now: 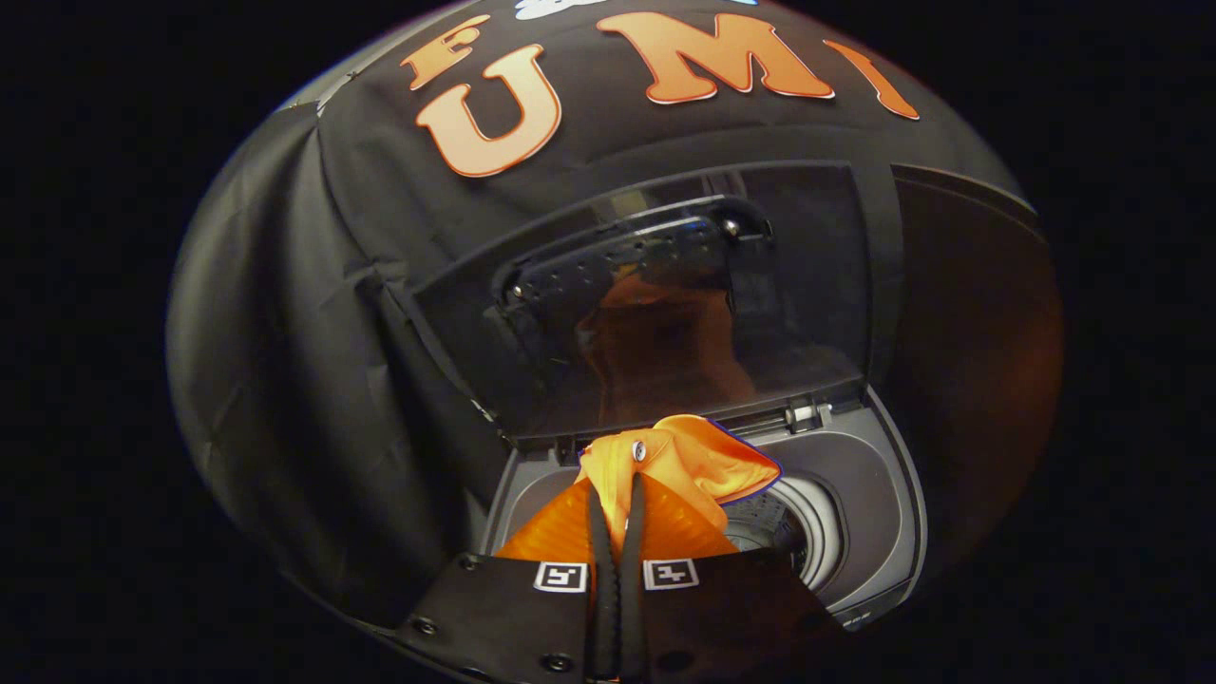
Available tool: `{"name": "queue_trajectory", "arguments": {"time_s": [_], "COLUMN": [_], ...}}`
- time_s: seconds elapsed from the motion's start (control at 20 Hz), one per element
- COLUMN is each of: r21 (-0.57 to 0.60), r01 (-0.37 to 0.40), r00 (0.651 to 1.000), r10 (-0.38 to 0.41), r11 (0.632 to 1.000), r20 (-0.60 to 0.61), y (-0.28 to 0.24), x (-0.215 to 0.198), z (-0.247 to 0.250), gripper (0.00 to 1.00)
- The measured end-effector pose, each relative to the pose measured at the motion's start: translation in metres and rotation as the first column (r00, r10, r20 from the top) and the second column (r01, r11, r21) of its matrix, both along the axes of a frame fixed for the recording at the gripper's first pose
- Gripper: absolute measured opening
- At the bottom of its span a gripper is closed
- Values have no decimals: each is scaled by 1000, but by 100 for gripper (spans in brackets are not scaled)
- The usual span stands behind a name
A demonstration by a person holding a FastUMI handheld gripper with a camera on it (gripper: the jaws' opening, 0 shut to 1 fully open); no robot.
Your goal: Put the clothes into the washing machine and then close the washing machine lid.
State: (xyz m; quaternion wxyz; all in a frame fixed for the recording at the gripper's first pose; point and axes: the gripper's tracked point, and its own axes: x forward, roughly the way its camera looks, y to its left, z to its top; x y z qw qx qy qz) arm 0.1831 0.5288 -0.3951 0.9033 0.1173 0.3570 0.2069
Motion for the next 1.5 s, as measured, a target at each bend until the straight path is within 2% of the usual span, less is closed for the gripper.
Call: {"name": "queue_trajectory", "arguments": {"time_s": [0.25, 0.5, 0.65, 1.25, 1.5], "r21": [-69, -81, -115, -134, -140], "r01": [-50, -19, -25, -30, -7], "r00": [998, 989, 984, 982, 981], "r10": [47, 6, 4, 4, -21], "r11": [996, 997, 993, 991, 990], "r20": [-49, -149, -176, -190, -192], "y": [2, 1, -5, -20, -28], "x": [12, 10, 6, -1, 4], "z": [-34, -72, -89, -95, -97], "gripper": [8, 8, 8, 8, 8]}}
